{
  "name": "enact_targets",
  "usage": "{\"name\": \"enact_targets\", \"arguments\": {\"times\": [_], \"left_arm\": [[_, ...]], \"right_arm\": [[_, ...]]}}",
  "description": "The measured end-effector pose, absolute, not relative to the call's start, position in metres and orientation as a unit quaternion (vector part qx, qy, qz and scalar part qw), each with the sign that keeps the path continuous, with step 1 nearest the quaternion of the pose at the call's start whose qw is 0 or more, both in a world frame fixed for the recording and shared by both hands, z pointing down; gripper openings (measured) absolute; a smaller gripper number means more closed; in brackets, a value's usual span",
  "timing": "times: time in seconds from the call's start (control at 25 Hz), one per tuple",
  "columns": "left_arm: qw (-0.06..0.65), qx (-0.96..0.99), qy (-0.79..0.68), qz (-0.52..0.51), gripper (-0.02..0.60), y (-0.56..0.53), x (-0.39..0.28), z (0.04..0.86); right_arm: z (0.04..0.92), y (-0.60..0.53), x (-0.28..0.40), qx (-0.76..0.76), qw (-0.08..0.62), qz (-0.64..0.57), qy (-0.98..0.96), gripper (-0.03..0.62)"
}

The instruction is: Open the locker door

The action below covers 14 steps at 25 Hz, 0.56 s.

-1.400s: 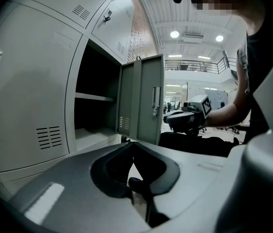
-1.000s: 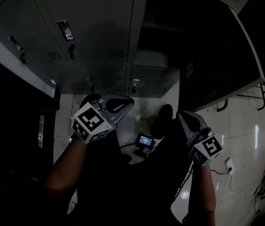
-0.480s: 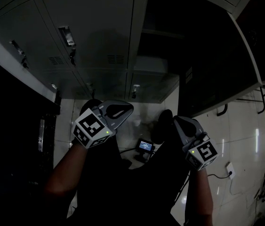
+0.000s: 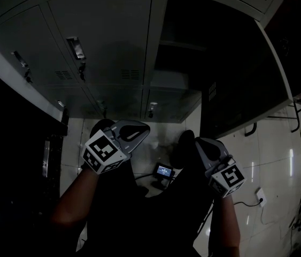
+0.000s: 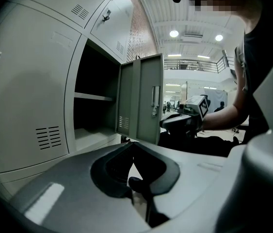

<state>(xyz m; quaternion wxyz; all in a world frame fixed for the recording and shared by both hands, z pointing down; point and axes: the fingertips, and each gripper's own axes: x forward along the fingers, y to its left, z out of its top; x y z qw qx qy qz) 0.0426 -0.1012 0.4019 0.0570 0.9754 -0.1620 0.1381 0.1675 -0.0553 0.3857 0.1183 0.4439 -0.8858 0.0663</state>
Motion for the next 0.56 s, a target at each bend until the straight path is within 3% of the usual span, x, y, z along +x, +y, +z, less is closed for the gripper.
{"name": "enact_targets", "arguments": {"times": [0.56], "left_arm": [[0.051,0.976,-0.166,0.133,0.012,-0.1077,0.0411,0.3982]], "right_arm": [[0.3835,-0.0610,0.1664,0.444,0.117,0.060,-0.886,0.002]]}}
